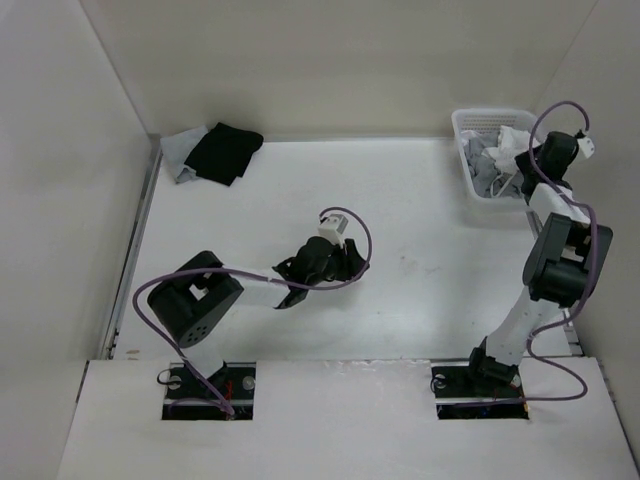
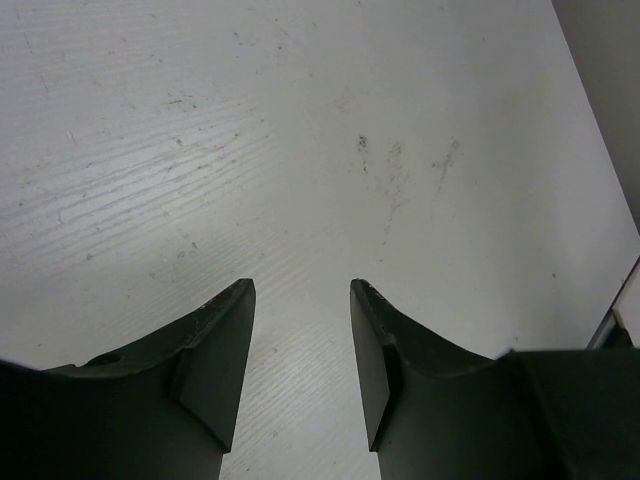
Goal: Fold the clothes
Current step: Grab the tank top from the pile, then move the tank top to the center of the board
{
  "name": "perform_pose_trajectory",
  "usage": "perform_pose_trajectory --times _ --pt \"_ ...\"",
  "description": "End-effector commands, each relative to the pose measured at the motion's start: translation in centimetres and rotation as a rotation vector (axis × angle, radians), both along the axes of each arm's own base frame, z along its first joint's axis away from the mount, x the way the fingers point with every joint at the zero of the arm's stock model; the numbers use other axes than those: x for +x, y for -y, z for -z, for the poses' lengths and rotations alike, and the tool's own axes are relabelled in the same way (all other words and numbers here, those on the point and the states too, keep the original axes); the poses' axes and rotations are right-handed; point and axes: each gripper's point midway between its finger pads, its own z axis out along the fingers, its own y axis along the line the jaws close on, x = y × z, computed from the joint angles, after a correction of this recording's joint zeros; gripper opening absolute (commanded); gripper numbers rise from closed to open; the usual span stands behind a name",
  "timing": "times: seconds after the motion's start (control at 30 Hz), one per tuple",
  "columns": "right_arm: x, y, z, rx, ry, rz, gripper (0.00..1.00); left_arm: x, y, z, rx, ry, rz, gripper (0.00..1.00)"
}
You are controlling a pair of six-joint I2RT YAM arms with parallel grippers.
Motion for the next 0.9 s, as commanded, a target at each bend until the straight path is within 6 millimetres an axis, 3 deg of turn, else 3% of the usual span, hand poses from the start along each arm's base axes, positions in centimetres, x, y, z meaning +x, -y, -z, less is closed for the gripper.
perform_pose_trajectory --times 0.0,0.13,0.23,0.33,0.37,0.47,0.5,0.6,0.67,0.73,0.77,0.87 --pt "-0.6 -1.7 -13.4 -0.065 0.343 -0.052 0.06 0.9 1.6 -2.8 -0.096 0.037 0.023 0.42" --pt "-4.1 -4.8 -18.2 -0.061 0.458 -0.095 0.05 1.4 1.1 -2.9 -0.106 0.034 0.014 0.42" --pt "-7.4 -9.3 -21.2 -0.016 0.551 -0.176 0.04 2.7 -0.3 -3.5 -0.121 0.038 -0.030 0.41" --pt "-11.4 -17.0 -23.3 0.052 0.640 -0.352 0.04 4.4 -3.2 -4.5 -0.155 0.042 -0.134 0.40" --pt "-14.0 -20.8 -24.6 0.061 0.686 -0.441 0.04 5.1 -4.7 -4.8 -0.163 0.041 -0.188 0.40" --pt "-18.6 -25.7 -27.4 0.070 0.766 -0.564 0.04 5.8 -7.2 -5.6 -0.192 0.041 -0.269 0.40" --pt "-21.8 -28.4 -29.3 0.087 0.815 -0.652 0.04 6.0 -8.4 -6.1 -0.209 0.043 -0.299 0.40" --pt "-27.8 -32.5 -31.9 0.130 0.885 -0.807 0.05 6.4 -11.0 -7.9 -0.253 0.070 -0.371 0.40" --pt "-30.2 -34.4 -32.0 0.170 0.891 -0.883 0.05 6.6 -12.9 -9.3 -0.269 0.095 -0.417 0.40" --pt "-31.7 -37.3 -29.4 0.216 0.831 -0.964 0.06 6.8 -16.6 -10.4 -0.290 0.110 -0.512 0.40" --pt "-31.5 -38.3 -27.8 0.232 0.794 -0.979 0.07 6.9 -17.7 -10.6 -0.297 0.106 -0.541 0.41" --pt "-28.1 -40.7 -19.9 0.274 0.599 -0.988 0.10 6.9 -21.2 -10.2 -0.307 0.091 -0.635 0.41"
